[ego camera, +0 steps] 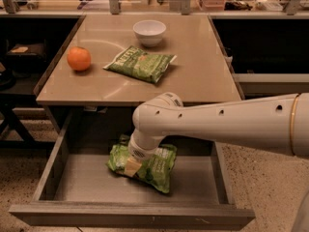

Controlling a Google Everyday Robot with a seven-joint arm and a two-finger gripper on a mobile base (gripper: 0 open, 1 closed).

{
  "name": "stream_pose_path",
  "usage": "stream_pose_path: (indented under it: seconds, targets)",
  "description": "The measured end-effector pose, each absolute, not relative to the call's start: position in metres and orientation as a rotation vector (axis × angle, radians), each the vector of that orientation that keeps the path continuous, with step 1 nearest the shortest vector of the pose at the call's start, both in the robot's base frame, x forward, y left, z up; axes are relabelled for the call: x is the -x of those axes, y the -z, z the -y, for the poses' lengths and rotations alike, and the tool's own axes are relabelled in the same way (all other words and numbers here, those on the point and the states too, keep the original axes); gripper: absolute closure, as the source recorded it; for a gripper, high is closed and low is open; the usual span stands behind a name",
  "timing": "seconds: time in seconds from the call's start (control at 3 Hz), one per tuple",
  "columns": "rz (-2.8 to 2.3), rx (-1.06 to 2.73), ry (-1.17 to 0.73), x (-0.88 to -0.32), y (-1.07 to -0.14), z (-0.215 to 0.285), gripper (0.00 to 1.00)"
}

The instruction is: Pick green rice chip bag from top drawer and place on counter

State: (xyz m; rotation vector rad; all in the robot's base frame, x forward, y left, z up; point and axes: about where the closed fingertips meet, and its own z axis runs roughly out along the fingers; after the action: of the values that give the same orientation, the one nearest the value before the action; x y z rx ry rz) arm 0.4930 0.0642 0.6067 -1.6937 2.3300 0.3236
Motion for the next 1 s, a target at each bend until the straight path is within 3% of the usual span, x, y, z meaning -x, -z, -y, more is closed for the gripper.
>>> stream_pose_path:
  seconds: [0.67, 1.0]
  targets:
    - [-2.330, 1.694, -0.324, -0.4930, -0.6067, -0.0642, 0.87]
    - [-2.330, 1.694, -0.324, -0.4930, -0.6104, -0.0642, 1.00]
